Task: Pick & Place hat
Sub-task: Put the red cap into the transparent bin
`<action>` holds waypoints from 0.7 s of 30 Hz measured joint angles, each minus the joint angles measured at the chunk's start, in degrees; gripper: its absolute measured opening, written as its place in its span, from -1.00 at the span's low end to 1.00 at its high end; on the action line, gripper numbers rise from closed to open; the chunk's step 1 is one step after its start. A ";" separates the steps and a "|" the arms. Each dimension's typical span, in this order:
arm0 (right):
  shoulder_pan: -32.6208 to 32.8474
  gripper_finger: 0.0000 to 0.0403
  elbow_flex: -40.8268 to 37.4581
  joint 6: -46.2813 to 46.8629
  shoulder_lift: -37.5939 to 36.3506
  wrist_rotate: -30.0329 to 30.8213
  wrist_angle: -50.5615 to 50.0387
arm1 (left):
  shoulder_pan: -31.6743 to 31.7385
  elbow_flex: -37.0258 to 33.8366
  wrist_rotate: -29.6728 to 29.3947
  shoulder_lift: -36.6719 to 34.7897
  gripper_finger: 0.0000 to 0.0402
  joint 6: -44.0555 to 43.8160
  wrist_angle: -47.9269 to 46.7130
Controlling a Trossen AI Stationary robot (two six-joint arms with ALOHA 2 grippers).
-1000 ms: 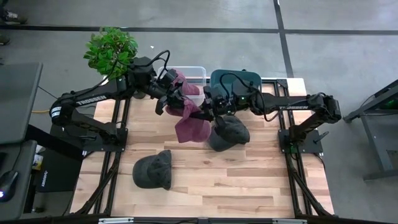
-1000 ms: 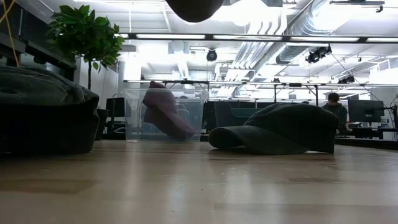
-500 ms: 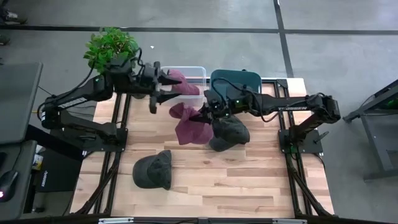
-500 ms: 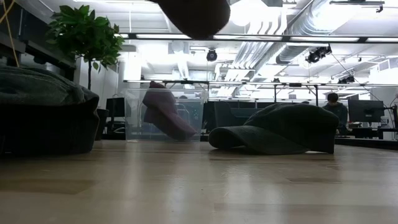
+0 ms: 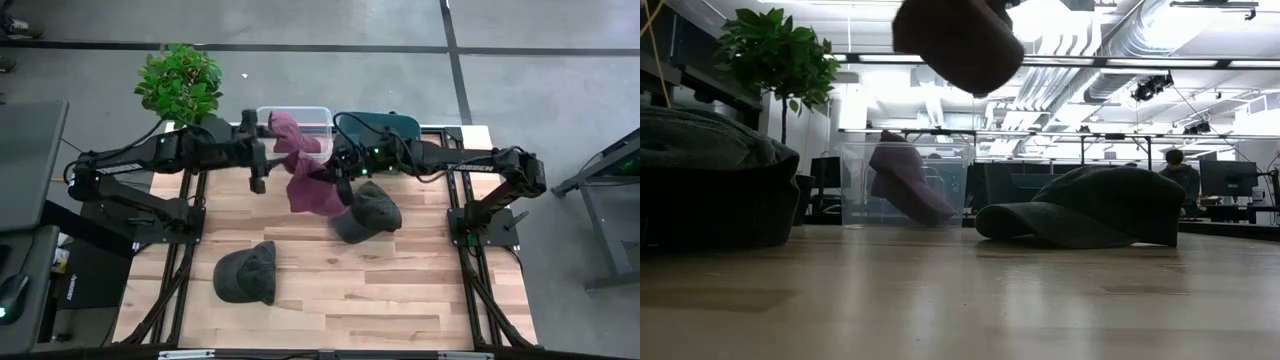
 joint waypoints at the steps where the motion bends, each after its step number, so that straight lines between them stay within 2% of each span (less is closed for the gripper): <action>1: -0.29 -1.00 0.96 -0.86 -0.02 0.09 -2.12 | -0.37 -0.02 -0.54 0.28 0.04 1.62 -0.52; 6: -1.20 -1.00 6.38 -4.73 -0.04 -0.17 -12.49 | -1.62 -0.04 -2.58 1.54 0.04 8.48 -1.62; 12: -2.54 -1.00 10.62 -5.09 -0.11 -3.72 -19.42 | -1.57 -0.02 -3.73 3.17 0.04 15.64 -0.96; 17: -3.40 -1.00 11.34 -4.74 -0.11 -6.57 -21.18 | -1.63 -0.19 -4.53 5.85 0.04 21.95 0.76; 21: -3.61 -1.00 11.34 -5.47 -0.01 -8.18 -21.24 | -1.94 0.22 -5.16 7.51 0.04 23.40 6.83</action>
